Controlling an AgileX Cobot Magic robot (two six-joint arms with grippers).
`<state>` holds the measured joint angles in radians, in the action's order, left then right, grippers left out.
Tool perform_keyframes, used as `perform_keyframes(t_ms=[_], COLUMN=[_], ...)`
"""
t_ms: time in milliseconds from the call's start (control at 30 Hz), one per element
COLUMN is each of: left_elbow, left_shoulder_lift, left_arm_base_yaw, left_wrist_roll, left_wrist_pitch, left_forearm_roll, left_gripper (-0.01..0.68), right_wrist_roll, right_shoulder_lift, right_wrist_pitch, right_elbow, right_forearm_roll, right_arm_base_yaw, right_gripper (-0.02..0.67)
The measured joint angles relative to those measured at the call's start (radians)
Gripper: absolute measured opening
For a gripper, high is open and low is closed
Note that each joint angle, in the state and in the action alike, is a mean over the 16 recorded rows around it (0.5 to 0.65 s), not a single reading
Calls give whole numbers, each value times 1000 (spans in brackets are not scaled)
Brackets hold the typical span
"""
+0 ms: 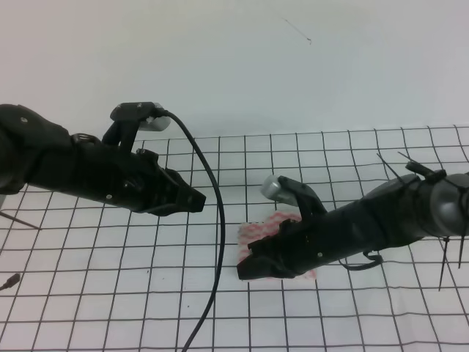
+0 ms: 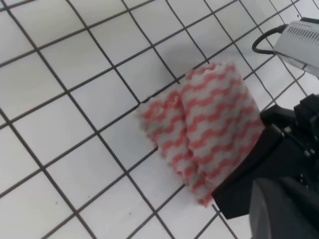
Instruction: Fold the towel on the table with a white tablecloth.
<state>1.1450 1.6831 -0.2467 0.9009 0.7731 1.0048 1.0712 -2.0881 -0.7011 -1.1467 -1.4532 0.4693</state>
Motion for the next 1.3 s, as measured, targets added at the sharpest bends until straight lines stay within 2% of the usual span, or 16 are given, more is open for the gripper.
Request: perform_keyframes(t_ms=[233, 533, 833, 1100, 1300], left_elbow=[0, 0, 0, 0, 0], left_shoulder_lift=[-1, -2, -2, -2, -2], left_arm_base_yaw=[0, 0, 0, 0, 0], left_wrist_roll=[0, 0, 0, 1, 3], left_wrist_pitch=[8, 22, 26, 28, 31], left_forearm_roll=[1, 1, 1, 1, 1], left_gripper=[-2, -2, -2, -2, -2], right_wrist_roll=[45, 41, -135, -269, -284], right_shoulder_lift=[30, 139, 162, 46, -65], right_wrist_pitch=[-10, 64, 87, -119, -294], right_elbow=[-9, -23, -173, -454, -662], right_forearm_roll=[34, 177, 576, 977, 1101], right_arm_base_yaw=[-2, -30, -48, -50, -50], right_gripper=[18, 111, 249, 333, 347])
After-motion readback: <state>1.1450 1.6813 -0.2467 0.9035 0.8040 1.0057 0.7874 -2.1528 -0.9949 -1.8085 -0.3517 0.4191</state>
